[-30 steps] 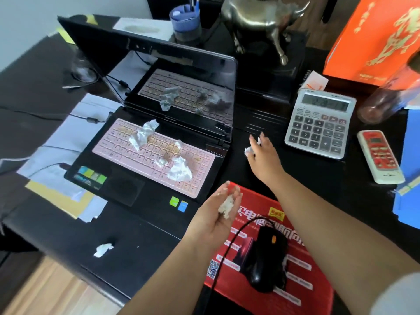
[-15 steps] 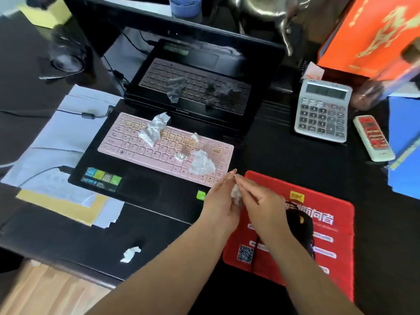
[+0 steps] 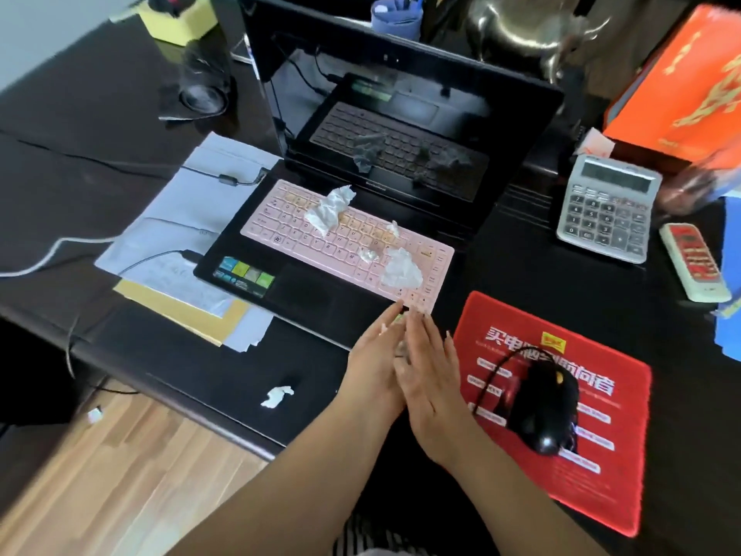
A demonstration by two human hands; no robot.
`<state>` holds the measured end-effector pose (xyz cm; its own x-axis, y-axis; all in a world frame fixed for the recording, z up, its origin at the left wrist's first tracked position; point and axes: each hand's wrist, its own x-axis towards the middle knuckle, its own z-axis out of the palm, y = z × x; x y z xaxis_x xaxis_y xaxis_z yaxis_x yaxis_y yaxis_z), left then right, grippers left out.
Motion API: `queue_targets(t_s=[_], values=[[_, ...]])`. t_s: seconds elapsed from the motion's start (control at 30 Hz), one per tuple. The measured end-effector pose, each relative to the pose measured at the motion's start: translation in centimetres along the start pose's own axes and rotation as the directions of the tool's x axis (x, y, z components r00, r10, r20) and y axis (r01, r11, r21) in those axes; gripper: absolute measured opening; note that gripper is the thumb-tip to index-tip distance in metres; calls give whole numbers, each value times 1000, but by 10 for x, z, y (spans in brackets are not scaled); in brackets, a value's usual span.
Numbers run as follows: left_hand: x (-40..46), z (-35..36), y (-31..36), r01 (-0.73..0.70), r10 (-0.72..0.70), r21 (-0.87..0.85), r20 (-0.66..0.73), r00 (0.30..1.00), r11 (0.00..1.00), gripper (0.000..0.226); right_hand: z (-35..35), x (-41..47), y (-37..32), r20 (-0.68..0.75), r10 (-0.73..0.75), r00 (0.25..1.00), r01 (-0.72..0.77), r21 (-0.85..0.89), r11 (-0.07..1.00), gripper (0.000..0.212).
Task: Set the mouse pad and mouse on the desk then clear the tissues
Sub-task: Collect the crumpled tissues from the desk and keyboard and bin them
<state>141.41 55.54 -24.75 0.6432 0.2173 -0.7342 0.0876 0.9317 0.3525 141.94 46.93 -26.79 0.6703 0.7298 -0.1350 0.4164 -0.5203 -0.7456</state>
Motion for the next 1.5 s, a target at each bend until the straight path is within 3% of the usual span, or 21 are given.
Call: queue_targets(t_s=[0.07,0.13,0.23,0.4,0.7,0.8,0.93,1.0,1.1,1.27,1.5], values=[[-4,-13,4,-62,53,-114,-83,995,992,25,7,-4,-2,-118,62,991,-31,254,967,49],[-12,-30,18,-157,125,-210,-156,980,965,25,20,-4,-2,-160,94,983,-48,269,962,52],[-23,-57,43,-262,216,-261,-193,957,929,24,52,-3,-7,-23,-45,999,46,31,998,52],[-31,-94,92,-358,294,-346,-224,929,868,20,122,-6,-19,238,-204,949,271,-292,917,46],[-11,-128,123,-189,151,-277,-155,976,942,19,152,-5,-22,225,-37,974,144,-482,864,61],[-6,-133,128,-98,83,-176,-93,992,980,19,152,-4,-32,150,17,988,46,-404,914,72],[2,-136,119,-23,32,116,-78,996,993,19,137,9,-56,-103,37,994,-47,-95,994,74],[4,-131,114,-13,24,245,-43,999,970,22,128,16,-69,-245,39,969,-65,-99,993,72],[3,-117,107,10,-17,354,17,1000,935,19,116,27,-79,-282,35,959,-96,-206,974,73],[8,-91,102,116,-154,280,118,981,953,20,82,37,-72,-461,-29,887,-59,-174,983,38],[20,-64,93,247,-251,47,113,961,968,13,60,53,-50,-470,9,883,-87,-145,986,31]])
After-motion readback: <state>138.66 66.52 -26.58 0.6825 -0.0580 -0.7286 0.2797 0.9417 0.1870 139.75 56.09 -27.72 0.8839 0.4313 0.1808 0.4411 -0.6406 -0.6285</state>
